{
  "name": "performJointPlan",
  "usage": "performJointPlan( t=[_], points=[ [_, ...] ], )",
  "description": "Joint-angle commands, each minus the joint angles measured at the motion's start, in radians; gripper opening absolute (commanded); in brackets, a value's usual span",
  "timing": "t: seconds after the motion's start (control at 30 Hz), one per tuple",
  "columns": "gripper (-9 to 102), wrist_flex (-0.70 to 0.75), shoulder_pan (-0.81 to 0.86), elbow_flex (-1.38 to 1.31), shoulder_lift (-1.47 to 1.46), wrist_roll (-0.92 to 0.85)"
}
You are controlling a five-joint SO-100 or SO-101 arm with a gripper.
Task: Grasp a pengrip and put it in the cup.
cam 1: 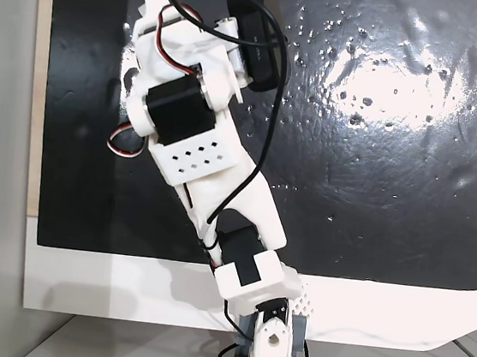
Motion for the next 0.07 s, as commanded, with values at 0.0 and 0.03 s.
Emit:
performJointPlan(
  t=[0.0,0.03],
  points=[
    [35,0.008,-0.014,-0.032,0.054,-0.012],
    [35,0.008,-0.014,-0.031,0.054,-0.014]
  ],
)
